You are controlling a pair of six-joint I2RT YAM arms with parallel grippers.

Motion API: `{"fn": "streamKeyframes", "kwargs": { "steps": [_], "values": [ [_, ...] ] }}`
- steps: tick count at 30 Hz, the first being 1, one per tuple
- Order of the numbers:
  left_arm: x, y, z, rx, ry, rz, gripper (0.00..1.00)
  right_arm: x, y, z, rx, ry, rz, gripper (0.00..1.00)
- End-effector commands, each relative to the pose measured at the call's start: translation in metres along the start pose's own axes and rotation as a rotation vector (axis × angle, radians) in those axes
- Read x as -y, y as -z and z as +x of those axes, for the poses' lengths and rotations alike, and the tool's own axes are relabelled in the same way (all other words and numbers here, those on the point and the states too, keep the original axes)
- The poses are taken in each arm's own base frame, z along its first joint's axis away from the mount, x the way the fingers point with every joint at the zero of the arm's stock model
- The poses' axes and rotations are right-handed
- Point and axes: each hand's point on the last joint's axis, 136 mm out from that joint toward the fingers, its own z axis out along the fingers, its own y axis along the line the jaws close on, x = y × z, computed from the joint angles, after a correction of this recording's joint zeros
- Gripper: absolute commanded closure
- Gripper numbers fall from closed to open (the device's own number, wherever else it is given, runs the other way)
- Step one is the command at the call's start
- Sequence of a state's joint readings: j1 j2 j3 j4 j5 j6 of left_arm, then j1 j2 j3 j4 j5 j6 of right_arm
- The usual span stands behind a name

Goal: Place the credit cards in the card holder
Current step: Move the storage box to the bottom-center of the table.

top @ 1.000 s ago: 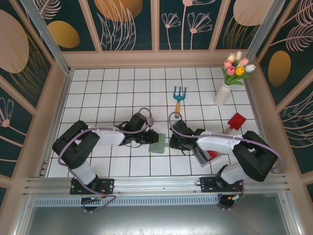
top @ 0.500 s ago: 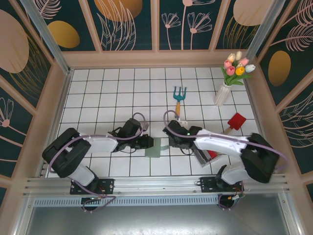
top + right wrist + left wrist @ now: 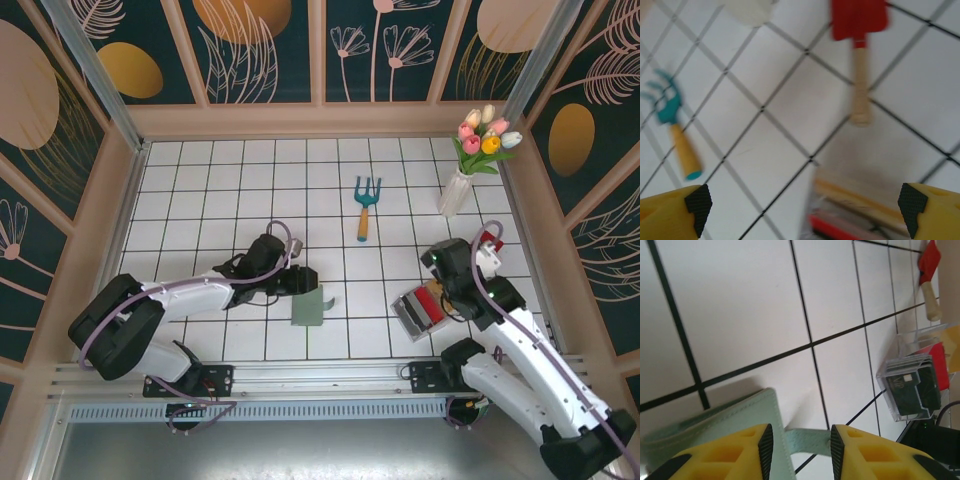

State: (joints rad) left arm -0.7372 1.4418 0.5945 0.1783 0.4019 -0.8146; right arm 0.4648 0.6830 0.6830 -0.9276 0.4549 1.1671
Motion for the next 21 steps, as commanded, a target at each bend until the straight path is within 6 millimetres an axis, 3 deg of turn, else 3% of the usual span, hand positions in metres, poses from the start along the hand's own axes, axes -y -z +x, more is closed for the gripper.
{"fn": "streamKeyframes", "kwargs": {
  "steps": [1,6,10,21],
  "values": [
    [0.009,-0.001,-0.010,0.014,-0.041,-0.004,0.60,0.040,-0.006,0.006,-0.004,-0.102,0.107,0.01],
    [0.009,-0.003,-0.014,0.012,-0.057,-0.016,0.59,0.058,-0.022,0.025,-0.075,-0.245,0.116,0.01],
    [0.010,-0.004,-0.015,0.015,-0.058,-0.018,0.58,0.054,-0.032,0.038,-0.116,-0.300,0.059,0.01],
    [0.008,-0.006,-0.019,0.028,-0.055,-0.036,0.54,-0.033,-0.048,0.072,-0.328,-0.243,-0.345,0.01]
  ]
}}
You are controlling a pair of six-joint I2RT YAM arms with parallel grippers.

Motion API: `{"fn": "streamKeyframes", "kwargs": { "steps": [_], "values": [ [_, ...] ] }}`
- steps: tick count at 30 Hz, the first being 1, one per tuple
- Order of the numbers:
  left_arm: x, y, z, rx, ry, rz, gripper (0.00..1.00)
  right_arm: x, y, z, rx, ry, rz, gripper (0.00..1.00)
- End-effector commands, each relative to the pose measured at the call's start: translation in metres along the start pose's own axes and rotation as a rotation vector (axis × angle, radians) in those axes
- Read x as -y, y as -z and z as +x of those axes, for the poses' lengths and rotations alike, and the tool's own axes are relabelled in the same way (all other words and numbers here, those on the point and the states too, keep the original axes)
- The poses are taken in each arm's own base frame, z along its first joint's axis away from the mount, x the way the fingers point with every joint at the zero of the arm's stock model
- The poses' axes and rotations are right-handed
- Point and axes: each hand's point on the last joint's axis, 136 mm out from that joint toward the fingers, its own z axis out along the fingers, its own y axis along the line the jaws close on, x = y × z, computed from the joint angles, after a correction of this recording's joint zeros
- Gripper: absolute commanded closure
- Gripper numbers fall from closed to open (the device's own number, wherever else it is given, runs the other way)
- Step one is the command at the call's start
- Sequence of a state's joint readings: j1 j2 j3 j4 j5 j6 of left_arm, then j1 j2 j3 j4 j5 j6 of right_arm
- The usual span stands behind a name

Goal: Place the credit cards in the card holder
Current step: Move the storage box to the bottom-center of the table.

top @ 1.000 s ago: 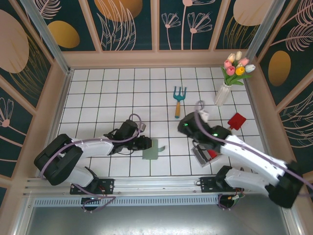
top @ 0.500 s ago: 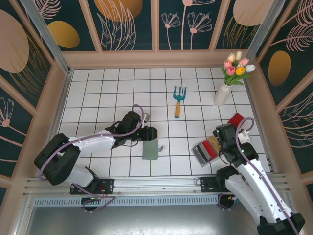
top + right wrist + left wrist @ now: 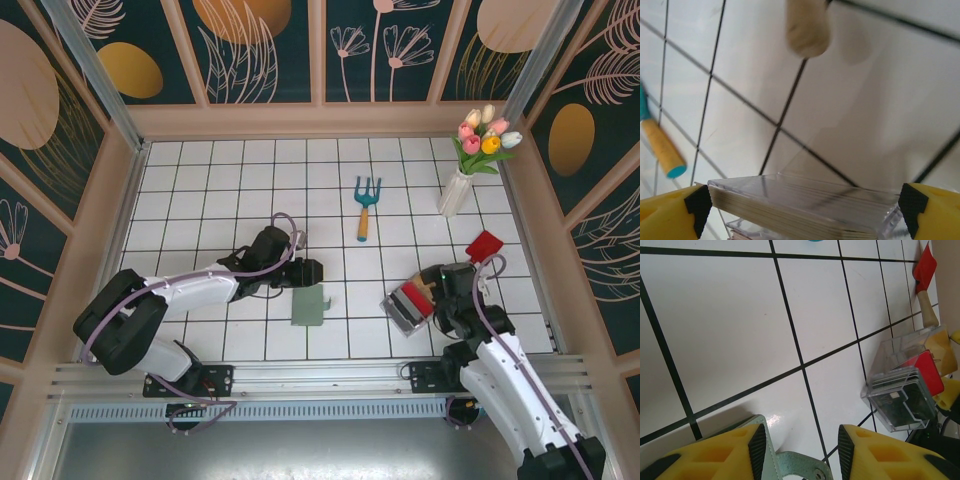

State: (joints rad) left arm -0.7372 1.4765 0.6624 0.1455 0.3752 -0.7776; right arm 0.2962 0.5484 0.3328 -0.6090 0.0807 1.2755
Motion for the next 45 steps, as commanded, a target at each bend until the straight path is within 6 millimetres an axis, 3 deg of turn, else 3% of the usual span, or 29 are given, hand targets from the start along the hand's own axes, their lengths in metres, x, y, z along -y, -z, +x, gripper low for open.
{"fn": "streamKeyframes", "kwargs": {
  "steps": [1,8,13,16,19,22,33,38,45],
  "values": [
    [0.000,-0.002,-0.004,0.009,-0.014,-0.020,0.54,-0.051,-0.003,0.023,-0.127,0.058,-0.228,0.01],
    [0.000,-0.002,-0.009,0.025,-0.001,-0.029,0.50,-0.082,-0.004,0.054,-0.235,0.123,-0.321,0.01],
    [0.010,-0.005,-0.015,0.018,-0.009,-0.001,0.49,-0.054,-0.007,0.054,-0.196,0.192,-0.144,0.01],
    [0.011,-0.006,-0.016,0.022,-0.010,0.003,0.49,-0.035,-0.010,0.064,-0.238,0.180,-0.083,0.01],
    [0.010,-0.006,-0.017,0.027,-0.005,-0.007,0.48,-0.032,-0.009,0.078,-0.283,0.179,-0.095,0.01],
    [0.007,-0.004,-0.018,0.041,0.002,-0.017,0.47,-0.042,-0.006,0.092,-0.326,0.200,-0.149,0.01],
    [-0.007,0.012,-0.032,0.141,0.102,-0.014,0.39,-0.123,-0.017,0.118,-0.393,0.312,-0.367,0.02],
    [-0.001,0.009,-0.034,0.103,0.132,0.087,0.39,-0.130,-0.028,0.125,-0.405,0.314,-0.328,0.01],
    [0.027,-0.007,-0.030,0.007,0.136,0.271,0.38,-0.110,-0.027,0.119,-0.392,0.370,-0.279,0.05]
  ]
}}
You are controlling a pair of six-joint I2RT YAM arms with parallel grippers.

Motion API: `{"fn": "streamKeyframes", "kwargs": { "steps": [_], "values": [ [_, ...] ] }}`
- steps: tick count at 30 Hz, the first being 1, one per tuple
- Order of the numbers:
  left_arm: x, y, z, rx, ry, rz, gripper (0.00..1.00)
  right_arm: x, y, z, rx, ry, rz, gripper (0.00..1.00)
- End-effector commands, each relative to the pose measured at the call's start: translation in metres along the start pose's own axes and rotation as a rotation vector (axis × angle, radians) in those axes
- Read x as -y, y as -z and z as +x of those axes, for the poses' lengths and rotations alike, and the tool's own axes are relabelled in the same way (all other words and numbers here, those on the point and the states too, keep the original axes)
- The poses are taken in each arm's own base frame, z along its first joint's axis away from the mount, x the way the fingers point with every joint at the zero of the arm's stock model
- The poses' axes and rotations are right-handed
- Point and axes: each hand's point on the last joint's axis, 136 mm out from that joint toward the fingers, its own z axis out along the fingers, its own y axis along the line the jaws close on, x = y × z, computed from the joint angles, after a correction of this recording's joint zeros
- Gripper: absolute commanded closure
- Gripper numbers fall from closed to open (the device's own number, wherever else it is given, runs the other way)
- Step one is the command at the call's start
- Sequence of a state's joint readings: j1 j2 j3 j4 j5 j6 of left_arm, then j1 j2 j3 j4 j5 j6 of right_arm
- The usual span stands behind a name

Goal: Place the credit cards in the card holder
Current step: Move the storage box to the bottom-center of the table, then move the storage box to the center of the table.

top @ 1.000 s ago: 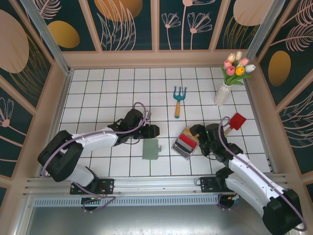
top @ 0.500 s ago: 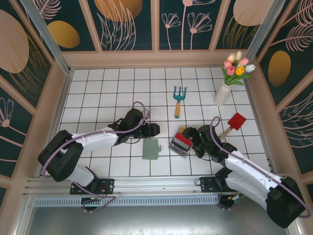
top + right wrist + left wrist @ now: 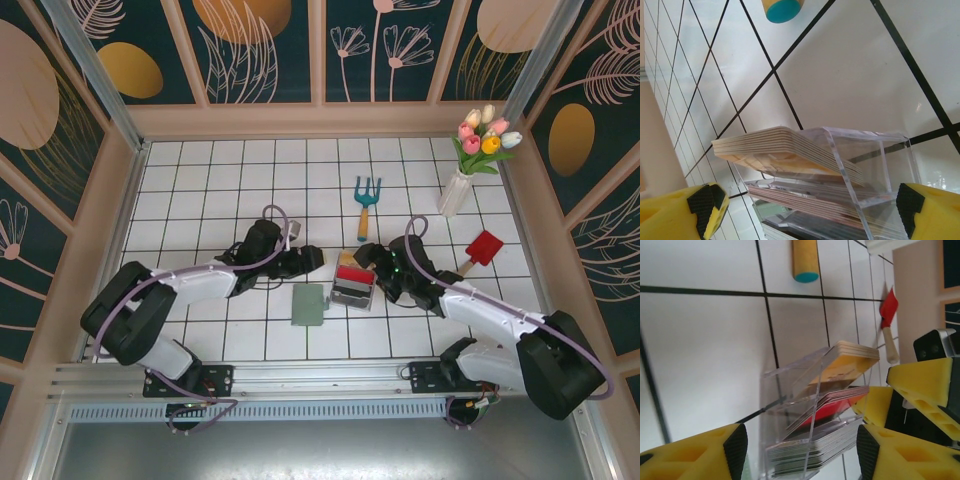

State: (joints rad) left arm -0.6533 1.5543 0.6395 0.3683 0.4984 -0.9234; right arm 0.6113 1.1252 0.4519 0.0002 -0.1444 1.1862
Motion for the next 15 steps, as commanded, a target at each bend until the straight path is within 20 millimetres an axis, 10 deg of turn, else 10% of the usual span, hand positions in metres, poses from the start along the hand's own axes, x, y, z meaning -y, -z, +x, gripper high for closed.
{"fn": "streamKeyframes", "kwargs": {
  "steps": [1,15],
  "values": [
    [0.026,-0.008,0.001,-0.057,0.003,0.140,0.38,-0.003,0.006,0.003,-0.012,0.046,-0.031,0.07],
    [0.033,-0.045,-0.006,-0.124,0.050,0.204,0.38,-0.026,-0.006,0.002,-0.090,0.063,-0.154,0.09]
  ]
}}
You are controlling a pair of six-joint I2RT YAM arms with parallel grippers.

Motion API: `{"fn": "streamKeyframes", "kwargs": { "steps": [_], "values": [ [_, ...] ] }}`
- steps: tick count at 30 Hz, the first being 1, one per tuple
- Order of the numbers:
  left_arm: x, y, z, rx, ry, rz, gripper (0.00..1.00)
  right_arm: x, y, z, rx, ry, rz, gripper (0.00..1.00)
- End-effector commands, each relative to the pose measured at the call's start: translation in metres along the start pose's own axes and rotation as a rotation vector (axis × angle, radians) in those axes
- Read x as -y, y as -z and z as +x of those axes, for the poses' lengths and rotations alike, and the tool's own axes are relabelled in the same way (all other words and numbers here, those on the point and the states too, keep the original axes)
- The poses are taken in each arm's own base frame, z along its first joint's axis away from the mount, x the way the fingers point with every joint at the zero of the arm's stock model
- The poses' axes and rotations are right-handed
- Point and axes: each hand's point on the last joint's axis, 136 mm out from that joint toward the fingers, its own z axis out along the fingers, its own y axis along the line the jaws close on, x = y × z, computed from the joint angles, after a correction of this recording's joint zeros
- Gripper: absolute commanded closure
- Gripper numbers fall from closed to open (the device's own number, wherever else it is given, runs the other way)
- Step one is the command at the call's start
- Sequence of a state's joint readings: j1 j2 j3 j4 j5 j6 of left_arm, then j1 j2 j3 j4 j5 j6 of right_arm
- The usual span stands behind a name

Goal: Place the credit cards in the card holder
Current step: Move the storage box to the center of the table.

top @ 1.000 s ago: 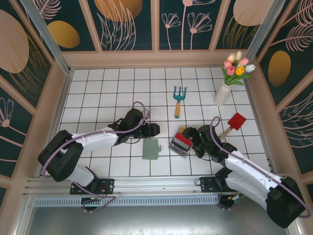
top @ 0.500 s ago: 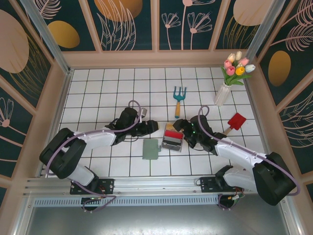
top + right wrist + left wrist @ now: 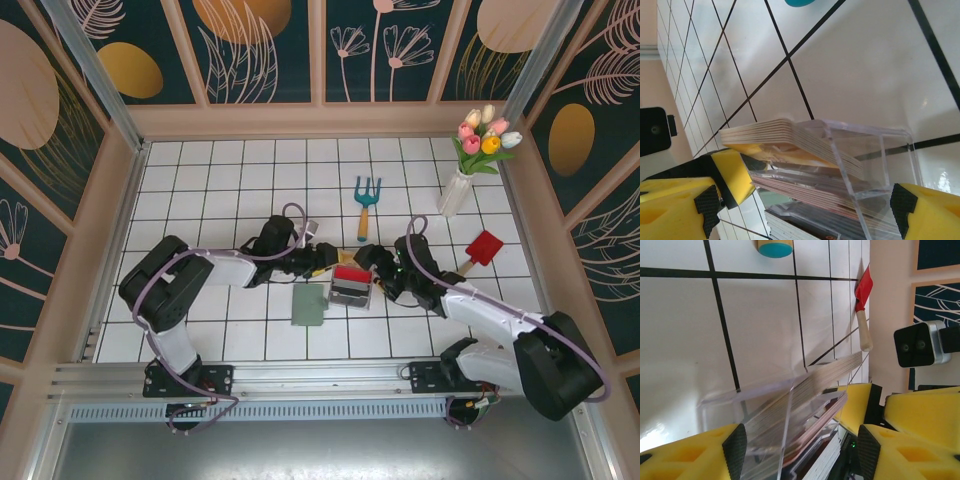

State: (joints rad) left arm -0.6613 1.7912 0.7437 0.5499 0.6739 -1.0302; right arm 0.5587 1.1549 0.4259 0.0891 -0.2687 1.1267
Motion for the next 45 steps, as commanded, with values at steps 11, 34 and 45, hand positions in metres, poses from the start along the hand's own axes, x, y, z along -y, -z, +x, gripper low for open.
{"fn": "streamKeyframes", "kwargs": {
  "steps": [11,34,45],
  "values": [
    [0.022,-0.011,-0.038,0.070,-0.039,0.026,0.39,-0.059,-0.030,-0.012,-0.051,0.050,-0.177,0.10],
    [-0.029,0.006,-0.109,0.205,-0.069,-0.260,0.38,-0.066,-0.061,-0.020,-0.072,-0.002,-0.198,0.13],
    [-0.025,0.073,-0.115,0.418,-0.100,-0.427,0.29,-0.047,-0.006,-0.079,0.176,0.460,0.195,0.15]
  ]
}}
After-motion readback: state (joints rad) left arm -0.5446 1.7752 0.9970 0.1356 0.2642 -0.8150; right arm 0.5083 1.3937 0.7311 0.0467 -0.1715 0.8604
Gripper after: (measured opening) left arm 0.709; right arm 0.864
